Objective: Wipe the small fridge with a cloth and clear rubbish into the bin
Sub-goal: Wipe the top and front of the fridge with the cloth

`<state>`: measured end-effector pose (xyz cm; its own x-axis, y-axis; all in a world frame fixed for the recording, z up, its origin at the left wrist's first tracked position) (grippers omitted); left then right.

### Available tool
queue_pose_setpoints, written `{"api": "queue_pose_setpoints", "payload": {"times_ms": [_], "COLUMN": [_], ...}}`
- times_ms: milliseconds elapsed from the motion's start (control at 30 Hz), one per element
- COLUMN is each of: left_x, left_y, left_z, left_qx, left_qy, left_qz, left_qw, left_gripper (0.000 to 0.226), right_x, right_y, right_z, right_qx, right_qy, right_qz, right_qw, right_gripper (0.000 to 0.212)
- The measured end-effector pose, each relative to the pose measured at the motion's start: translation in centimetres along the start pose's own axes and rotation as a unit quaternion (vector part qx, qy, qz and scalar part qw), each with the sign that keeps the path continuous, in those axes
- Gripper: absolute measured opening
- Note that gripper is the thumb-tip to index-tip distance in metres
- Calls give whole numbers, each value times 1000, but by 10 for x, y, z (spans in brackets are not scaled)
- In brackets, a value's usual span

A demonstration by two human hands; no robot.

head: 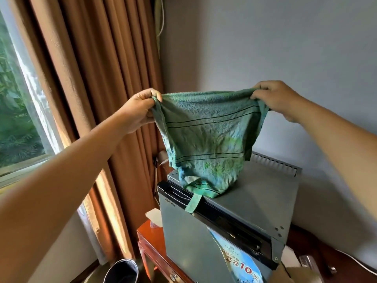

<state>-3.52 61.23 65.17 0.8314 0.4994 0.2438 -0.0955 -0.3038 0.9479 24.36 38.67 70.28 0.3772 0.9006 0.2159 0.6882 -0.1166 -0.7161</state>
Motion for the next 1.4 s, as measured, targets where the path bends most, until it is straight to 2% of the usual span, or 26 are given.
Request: {"api": "queue_pose_setpoints", "payload": {"times_ms": [100,167,200,267,300,400,500,567,600,667,733,767,800,900,1000,1067,1133,1167,1233,1300,1333,1367,1400], "left_x": [1,1,1,-1,-5,-20,-27,-17,-12,-12,-22,-28,-30,-29,-21,-10,0,3,4,2,0,-1,-1], "left_y": [24,35,34,4,-21,-90,-117,-104,-97,-92,-107,-117,-126,-135,-116,-101,-86,-81,-74,-68,-64,-59,-55], "left_z": [2,10,21,51,66,94,90,84,83,90,101,105,105,91,78,69,70,76,88,99,106,114,118], "left_qx": [-87,-159,-178,-178,-171,-167,-192,-242,-282,-290,-212,-169,-135,-50,30,54,46,48,73,83,99,148,242], "left_qy": [-31,-30,-40,-80,-102,-152,-138,-109,-93,-100,-145,-164,-170,-155,-140,-90,-59,-74,-116,-164,-195,-228,-245], "left_qz": [30,34,10,-110,-166,-278,-327,-285,-261,-255,-295,-315,-330,-359,-363,-335,-293,-285,-288,-297,-294,-289,-276], "left_qw": [995,986,983,975,966,934,915,921,919,917,920,919,919,919,921,936,953,955,948,937,930,918,897], "left_gripper": [41,23,16,52,60,47,58,73,85,102,99,91,80,51,43,48,56,50,29,25,29,34,38], "right_x": [-4,-4,-1,5,3,-11,-25,-25,-25,-33,-53,-62,-66,-62,-57,-55,-48,-44,-36,-34,-37,-42,-46], "right_y": [-16,-26,-27,-18,-9,27,39,42,48,71,90,98,106,113,122,125,123,121,113,102,93,87,84], "right_z": [-14,-25,-26,-13,0,38,50,40,36,53,99,115,125,118,95,84,70,61,46,43,50,58,65], "right_qx": [83,173,223,258,240,200,253,346,406,483,491,484,471,395,305,237,177,144,85,57,22,-42,-125], "right_qy": [-30,-37,-46,-79,-102,-154,-185,-128,-91,-96,-217,-253,-266,-260,-238,-215,-161,-131,-100,-146,-203,-266,-314], "right_qz": [-1,-9,-3,50,87,162,174,160,158,178,208,225,234,232,291,321,327,322,295,264,253,242,231], "right_qw": [996,984,974,962,962,954,934,916,896,852,817,807,808,850,875,891,914,926,947,952,946,932,913], "right_gripper": [8,6,12,27,33,26,18,22,29,70,100,101,91,42,31,22,23,26,47,73,79,79,72]}}
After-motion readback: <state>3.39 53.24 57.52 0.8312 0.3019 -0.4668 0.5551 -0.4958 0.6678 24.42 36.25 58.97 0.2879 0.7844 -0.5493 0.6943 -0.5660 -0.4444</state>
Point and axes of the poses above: each hand's wrist, its own x-axis towards the middle knuckle, its own z-axis out of the palm, y = z × x, the point moved 10 cm from there along x, towards the middle knuckle, and after that the axes turned 13 degrees about -y, right-handed, at the moved point
